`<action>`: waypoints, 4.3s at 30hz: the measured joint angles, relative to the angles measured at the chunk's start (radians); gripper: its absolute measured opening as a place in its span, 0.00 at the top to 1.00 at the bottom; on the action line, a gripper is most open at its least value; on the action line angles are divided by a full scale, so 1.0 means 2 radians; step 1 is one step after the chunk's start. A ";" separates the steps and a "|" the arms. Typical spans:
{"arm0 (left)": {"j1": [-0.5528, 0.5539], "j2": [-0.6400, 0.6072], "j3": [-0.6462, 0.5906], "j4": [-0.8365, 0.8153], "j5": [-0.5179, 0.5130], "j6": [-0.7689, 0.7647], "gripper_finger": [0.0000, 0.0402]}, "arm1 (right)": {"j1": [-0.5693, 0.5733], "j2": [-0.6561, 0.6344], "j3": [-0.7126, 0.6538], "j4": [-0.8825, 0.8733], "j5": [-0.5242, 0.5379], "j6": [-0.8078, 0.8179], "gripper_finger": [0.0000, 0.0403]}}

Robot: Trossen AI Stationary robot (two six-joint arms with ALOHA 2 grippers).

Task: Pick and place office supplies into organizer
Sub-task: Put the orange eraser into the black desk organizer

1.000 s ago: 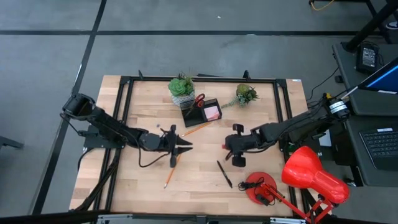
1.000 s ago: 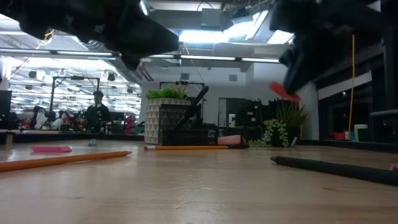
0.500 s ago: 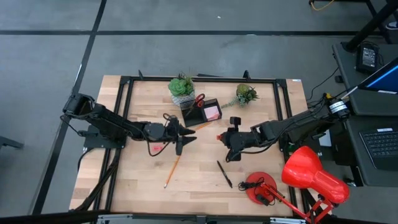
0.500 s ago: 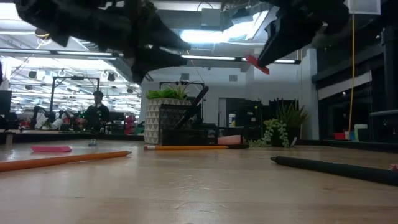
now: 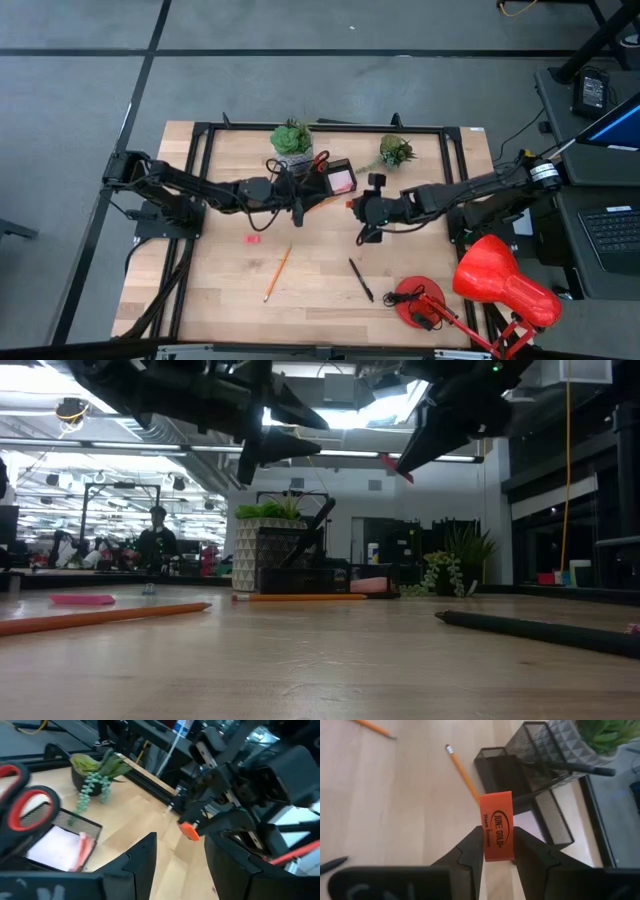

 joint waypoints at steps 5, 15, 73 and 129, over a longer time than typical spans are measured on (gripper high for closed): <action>0.010 0.000 0.000 -0.001 0.028 0.000 0.60 | -0.018 0.017 0.014 0.010 -0.001 -0.022 0.75; 0.011 0.000 0.000 -0.015 0.028 0.007 0.60 | -0.041 0.079 0.114 -0.038 -0.001 -0.051 0.75; 0.039 0.000 0.000 -0.014 0.041 0.061 0.96 | -0.044 0.152 0.212 -0.048 0.020 -0.119 0.75; 0.007 -0.046 -0.023 -0.174 -0.030 0.254 0.97 | -0.010 0.084 0.011 0.106 -0.047 0.054 0.98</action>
